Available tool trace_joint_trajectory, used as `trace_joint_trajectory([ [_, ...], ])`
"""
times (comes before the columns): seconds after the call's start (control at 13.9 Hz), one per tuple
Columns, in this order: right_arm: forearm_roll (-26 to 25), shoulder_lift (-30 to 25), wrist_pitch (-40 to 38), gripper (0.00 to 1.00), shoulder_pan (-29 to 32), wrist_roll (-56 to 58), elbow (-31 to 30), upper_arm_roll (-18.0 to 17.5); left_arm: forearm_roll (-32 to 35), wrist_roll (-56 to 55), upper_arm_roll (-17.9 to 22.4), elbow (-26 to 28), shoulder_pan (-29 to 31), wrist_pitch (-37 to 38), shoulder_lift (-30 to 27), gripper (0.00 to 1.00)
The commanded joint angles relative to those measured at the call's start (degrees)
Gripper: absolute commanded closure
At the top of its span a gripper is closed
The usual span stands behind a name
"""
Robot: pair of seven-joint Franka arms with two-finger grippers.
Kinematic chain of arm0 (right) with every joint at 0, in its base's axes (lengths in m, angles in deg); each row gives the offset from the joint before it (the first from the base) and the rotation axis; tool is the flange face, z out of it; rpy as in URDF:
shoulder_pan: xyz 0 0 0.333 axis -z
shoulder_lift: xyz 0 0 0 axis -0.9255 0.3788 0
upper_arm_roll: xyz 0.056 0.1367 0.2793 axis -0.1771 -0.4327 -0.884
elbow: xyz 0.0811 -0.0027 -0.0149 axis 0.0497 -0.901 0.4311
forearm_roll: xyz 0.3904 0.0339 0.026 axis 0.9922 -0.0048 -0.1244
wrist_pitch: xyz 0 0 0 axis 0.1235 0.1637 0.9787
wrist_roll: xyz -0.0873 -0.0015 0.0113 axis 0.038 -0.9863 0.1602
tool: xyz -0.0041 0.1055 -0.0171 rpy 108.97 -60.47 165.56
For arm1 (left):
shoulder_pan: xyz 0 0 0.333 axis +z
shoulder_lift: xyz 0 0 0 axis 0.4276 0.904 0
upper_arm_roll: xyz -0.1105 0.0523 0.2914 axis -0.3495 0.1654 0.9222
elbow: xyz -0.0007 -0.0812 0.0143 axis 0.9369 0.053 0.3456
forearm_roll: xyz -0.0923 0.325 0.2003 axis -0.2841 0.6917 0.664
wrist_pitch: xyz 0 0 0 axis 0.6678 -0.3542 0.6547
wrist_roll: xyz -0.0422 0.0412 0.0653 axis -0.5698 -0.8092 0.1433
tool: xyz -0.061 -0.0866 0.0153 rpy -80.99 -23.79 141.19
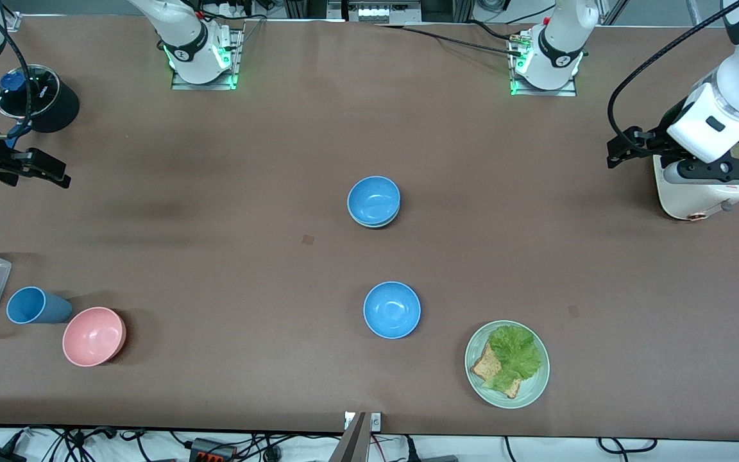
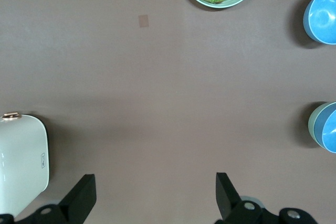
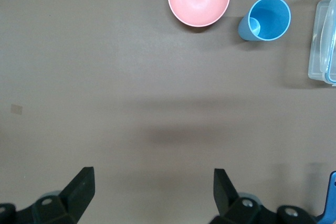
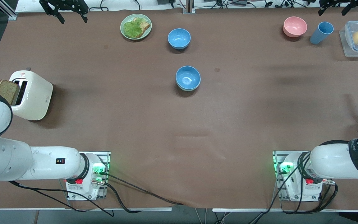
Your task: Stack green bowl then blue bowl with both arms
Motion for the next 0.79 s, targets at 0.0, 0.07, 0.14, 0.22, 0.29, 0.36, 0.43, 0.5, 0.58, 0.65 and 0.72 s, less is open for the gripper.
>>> trace_joint_trajectory([
  [0.0,-0.3,-0.3,-0.9,0.00,-0.1,0.8,0.7,-0.1,-0.1,-0.6,0.7,-0.3,-0.7,0.4,0.1,0.00],
  [0.07,-0.3,-0.4,-0.9,0.00,-0.1,0.8,0.7,-0.1,-0.1,-0.6,0.9,-0.3,-1.1,0.5,0.1,0.00],
  [0.14,-0.3,-0.4,-0.9,0.00,0.0,0.8,0.7,-0.1,-0.1,-0.6,1.1,-0.3,-2.0,0.5,0.1,0.00],
  [0.22,-0.3,-0.4,-0.9,0.00,0.0,0.8,0.7,-0.1,-0.1,-0.7,1.1,-0.4,-2.1,0.5,0.1,0.00],
  [0.29,-0.3,-0.4,-0.9,0.00,0.0,0.8,0.7,-0.1,-0.1,-0.6,1.1,-0.3,-2.1,0.5,0.1,0.00],
  [0.36,-0.3,-0.4,-0.9,0.00,0.0,0.8,0.7,-0.1,-0.1,-0.6,1.1,-0.3,-2.1,0.5,0.1,0.00],
  [0.43,-0.3,-0.4,-0.9,0.00,0.0,0.8,0.7,-0.1,-0.1,-0.6,1.1,-0.4,-2.1,0.5,0.1,0.00],
  [0.5,-0.3,-0.4,-0.9,0.00,0.0,0.8,0.7,-0.1,-0.2,-0.5,1.1,-0.4,-2.1,0.5,0.1,0.00],
  [0.58,-0.3,-0.3,-0.9,0.00,0.0,0.8,0.7,-0.1,-0.2,-0.3,1.1,-0.4,-2.1,0.5,0.1,0.00],
  [0.65,-0.3,-0.3,-0.9,0.00,0.0,0.8,0.7,-0.1,-0.2,-0.3,1.1,-0.4,-2.1,0.5,0.1,0.00],
  [0.72,-0.3,-0.4,-0.9,0.00,-0.1,0.8,0.7,-0.1,-0.2,-0.3,1.1,-0.4,-2.0,0.5,0.1,0.00],
])
